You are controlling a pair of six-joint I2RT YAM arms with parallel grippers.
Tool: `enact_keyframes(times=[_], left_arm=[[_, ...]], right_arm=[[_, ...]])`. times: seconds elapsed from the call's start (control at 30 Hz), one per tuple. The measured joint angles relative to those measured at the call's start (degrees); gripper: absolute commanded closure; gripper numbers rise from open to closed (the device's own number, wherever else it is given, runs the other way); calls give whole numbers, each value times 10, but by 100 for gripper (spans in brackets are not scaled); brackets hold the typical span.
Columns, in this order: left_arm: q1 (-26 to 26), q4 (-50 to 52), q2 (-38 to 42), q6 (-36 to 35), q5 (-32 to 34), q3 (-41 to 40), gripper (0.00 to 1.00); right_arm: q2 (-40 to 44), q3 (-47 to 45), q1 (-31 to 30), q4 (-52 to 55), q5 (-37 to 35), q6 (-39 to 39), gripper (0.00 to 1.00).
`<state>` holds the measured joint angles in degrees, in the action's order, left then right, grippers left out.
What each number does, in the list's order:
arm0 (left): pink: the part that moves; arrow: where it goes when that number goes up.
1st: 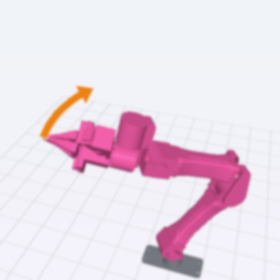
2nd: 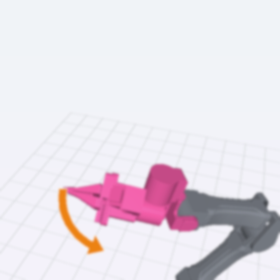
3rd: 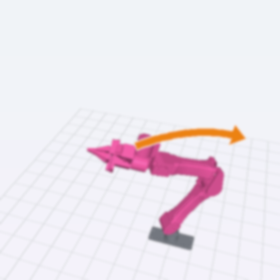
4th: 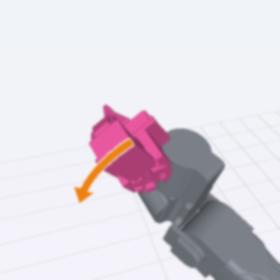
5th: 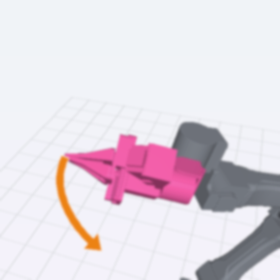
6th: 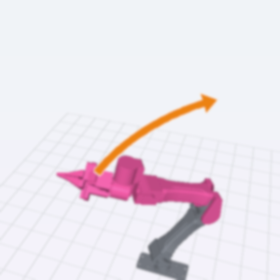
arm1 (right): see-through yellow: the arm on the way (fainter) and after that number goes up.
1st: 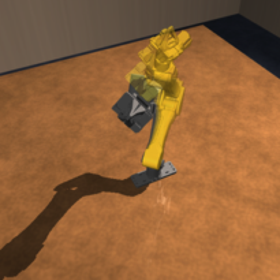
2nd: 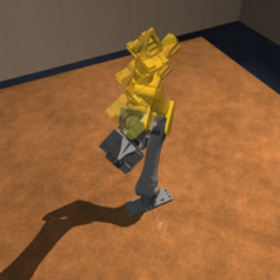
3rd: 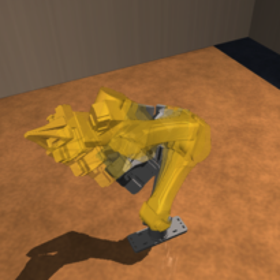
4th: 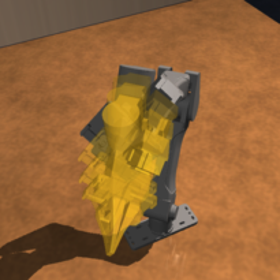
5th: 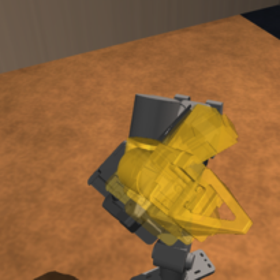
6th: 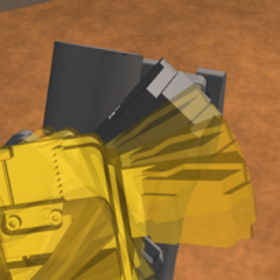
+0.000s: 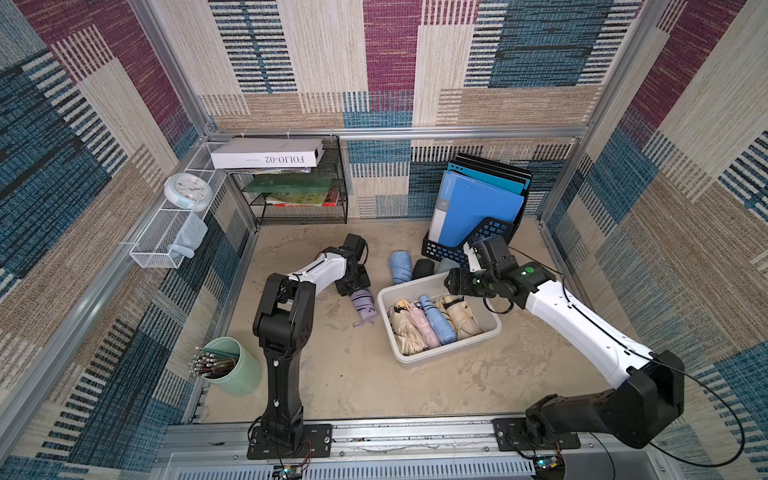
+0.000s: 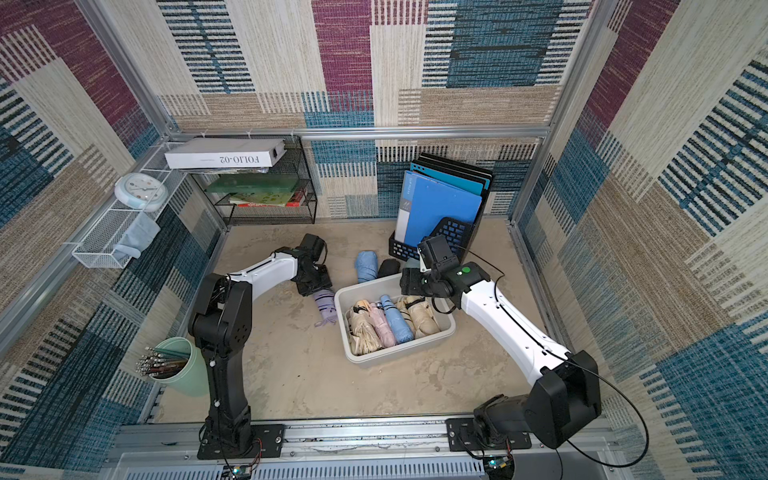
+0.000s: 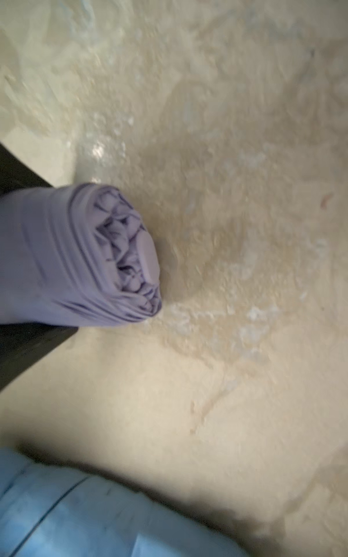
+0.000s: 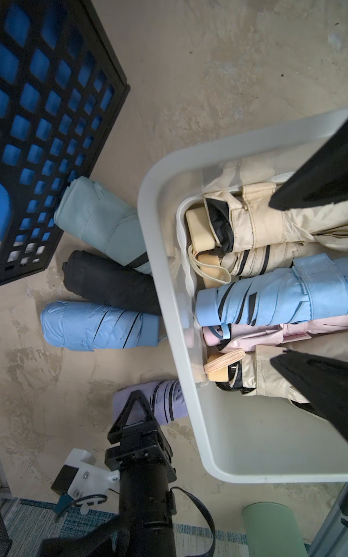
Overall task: Put the umbrella into the storage box
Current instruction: Pick up the umbrella from the center of the board.
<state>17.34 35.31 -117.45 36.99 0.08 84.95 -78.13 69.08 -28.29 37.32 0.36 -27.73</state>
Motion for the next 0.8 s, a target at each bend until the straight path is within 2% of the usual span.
enact_keyframes(times=[0.13,0.43,0.67,0.8], left_arm=[[-7,-13,16,-12,-3,-24,57],[-19,-27,70,-56,-14,-77,81],[-21,-48,164,-103,-39,-113,98],[-22,-62,225,-135,-64,-129,100]], right_arm=[[15,-13,0,-13,3,-2,22],[48,-30,0,-25,12,-2,23],[64,-37,0,-30,19,-2,23],[70,-37,0,-33,31,-1,23]])
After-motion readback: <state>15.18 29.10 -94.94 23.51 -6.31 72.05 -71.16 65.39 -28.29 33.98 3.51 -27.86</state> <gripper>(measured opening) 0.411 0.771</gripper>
